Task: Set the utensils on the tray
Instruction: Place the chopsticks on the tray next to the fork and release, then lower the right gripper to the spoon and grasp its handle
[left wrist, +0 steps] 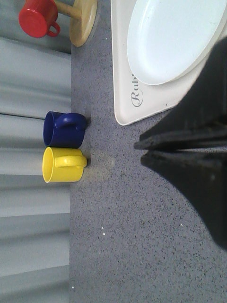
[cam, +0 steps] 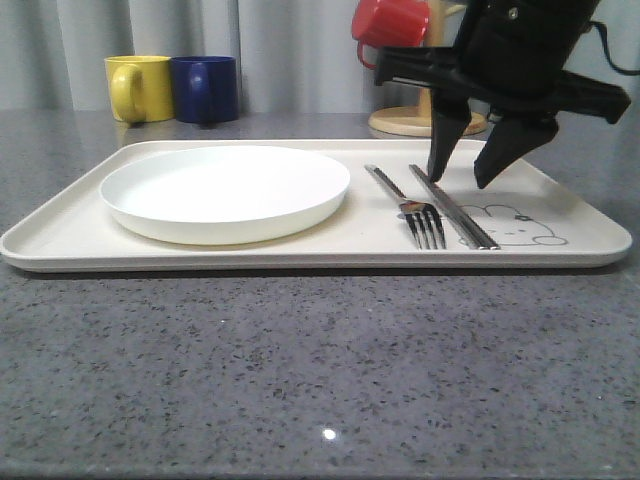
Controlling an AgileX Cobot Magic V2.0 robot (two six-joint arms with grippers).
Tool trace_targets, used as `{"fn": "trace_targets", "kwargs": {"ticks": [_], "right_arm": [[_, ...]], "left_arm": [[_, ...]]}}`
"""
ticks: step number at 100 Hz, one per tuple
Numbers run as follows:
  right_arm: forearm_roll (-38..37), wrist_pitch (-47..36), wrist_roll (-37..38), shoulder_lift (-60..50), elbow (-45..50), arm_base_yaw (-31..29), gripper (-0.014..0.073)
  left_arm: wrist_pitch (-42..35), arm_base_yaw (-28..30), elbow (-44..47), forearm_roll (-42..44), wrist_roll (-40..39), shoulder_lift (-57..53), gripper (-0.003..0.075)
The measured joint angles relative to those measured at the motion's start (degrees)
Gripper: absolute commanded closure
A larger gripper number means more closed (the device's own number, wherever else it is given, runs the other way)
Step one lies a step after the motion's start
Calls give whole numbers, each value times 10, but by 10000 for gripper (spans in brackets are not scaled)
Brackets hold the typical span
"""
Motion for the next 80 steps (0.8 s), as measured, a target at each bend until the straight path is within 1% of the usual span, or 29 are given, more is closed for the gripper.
{"fn": "trace_targets", "kwargs": {"ticks": [10,18,41,60,72,80], "right_arm": [[-16,39,-15,-18,-18,-20,267],[-22,71,-48,-35,-33,-49,267],[-25,139,-148,-63,-42,-175,267],[-8,152,-221,-63,-42,-291,267],[15,153,-262,-63,-42,-344,267],[25,149,-284,-63,-42,-369,267]], "left_arm": [[0,0,0,0,0,0,738],[0,0,0,0,0,0,738],[0,0,0,0,0,0,738],[0,0,0,0,0,0,738],[0,0,0,0,0,0,738],[0,0,0,0,0,0,738]]}}
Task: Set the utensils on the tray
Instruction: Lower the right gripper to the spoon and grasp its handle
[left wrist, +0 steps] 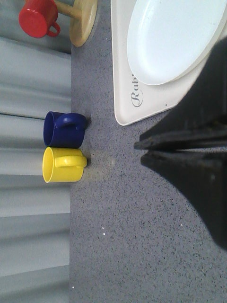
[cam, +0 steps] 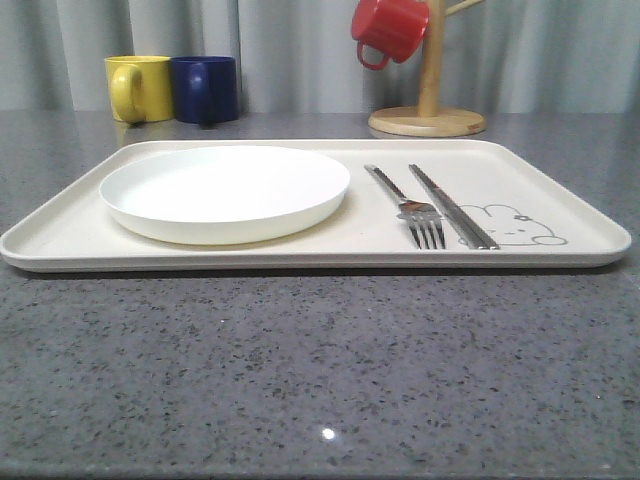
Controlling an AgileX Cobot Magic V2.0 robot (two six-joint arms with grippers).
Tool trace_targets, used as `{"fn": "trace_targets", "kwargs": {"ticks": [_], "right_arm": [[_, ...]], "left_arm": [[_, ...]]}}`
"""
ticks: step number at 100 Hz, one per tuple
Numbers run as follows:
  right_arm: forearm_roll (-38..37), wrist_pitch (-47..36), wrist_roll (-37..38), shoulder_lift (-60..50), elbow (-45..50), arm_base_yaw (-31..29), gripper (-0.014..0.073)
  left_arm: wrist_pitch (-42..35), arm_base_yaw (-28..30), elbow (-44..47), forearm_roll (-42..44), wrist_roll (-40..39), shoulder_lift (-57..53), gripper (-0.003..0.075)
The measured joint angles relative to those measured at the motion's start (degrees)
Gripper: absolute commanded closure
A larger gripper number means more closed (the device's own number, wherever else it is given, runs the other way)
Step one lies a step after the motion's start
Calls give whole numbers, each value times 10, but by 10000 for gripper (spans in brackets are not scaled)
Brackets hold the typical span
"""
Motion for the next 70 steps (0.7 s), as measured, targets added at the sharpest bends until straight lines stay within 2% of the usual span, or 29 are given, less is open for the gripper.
{"fn": "trace_targets", "kwargs": {"ticks": [25,70], "right_arm": [[7,-13,-41,37,0,-21,267],[33,-39,-47,85,0,-21,267]], "left_arm": [[0,0,0,0,0,0,738],[0,0,0,0,0,0,738]]}}
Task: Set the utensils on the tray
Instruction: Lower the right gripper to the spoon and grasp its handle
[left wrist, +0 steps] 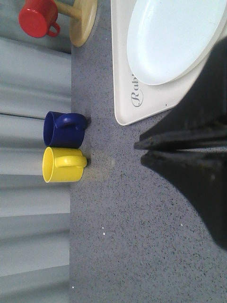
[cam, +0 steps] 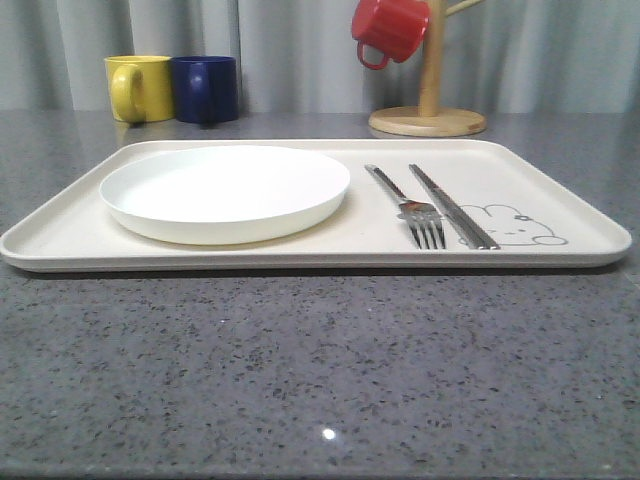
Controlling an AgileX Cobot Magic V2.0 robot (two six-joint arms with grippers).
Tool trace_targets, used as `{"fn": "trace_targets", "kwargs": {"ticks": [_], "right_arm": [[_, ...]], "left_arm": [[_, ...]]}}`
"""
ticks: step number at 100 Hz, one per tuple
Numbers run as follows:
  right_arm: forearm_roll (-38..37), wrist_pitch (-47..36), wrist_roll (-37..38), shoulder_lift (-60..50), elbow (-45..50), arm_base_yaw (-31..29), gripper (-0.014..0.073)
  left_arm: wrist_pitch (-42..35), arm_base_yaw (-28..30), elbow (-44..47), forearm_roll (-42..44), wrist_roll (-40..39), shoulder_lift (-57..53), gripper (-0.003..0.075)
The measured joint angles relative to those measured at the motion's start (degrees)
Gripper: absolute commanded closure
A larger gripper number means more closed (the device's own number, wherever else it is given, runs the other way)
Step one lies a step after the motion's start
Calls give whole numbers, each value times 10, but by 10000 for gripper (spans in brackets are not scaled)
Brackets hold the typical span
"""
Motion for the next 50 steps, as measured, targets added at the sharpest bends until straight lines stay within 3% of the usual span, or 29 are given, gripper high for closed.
{"fn": "trace_targets", "kwargs": {"ticks": [32,42,50], "right_arm": [[5,-3,-3,29,0,0,281],[7,-3,-4,31,-1,0,351],[7,-3,-5,31,-1,0,456]], "left_arm": [[0,0,0,0,0,0,738],[0,0,0,0,0,0,738],[0,0,0,0,0,0,738]]}}
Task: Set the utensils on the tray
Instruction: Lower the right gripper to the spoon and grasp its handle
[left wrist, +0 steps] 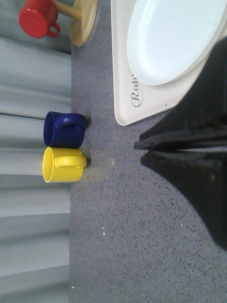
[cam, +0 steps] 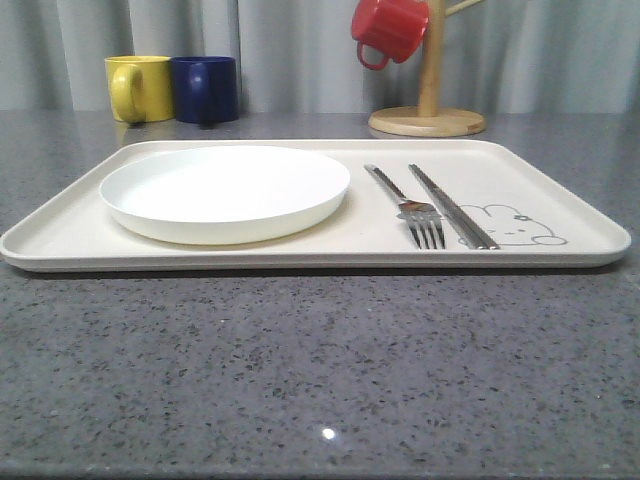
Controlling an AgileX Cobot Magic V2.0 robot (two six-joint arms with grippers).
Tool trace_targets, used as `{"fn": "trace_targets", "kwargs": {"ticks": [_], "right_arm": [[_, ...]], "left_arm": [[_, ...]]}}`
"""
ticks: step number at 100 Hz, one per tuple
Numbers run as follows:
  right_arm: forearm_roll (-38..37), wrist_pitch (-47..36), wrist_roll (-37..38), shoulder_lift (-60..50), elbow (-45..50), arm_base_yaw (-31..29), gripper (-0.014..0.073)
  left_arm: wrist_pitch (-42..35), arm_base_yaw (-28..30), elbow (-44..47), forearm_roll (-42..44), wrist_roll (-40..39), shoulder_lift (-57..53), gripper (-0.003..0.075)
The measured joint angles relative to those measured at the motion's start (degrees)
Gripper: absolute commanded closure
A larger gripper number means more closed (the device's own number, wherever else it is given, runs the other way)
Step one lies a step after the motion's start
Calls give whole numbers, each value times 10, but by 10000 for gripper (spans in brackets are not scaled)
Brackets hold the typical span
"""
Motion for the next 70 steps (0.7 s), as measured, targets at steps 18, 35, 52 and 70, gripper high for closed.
{"fn": "trace_targets", "kwargs": {"ticks": [18,35,52,70], "right_arm": [[8,6,0,0,-1,0,598],[29,13,0,-16,-1,7,598],[33,21,23,-70,-1,49,598],[34,28,70,-111,-1,139,598]], "left_arm": [[0,0,0,0,0,0,738],[0,0,0,0,0,0,738],[0,0,0,0,0,0,738],[0,0,0,0,0,0,738]]}}
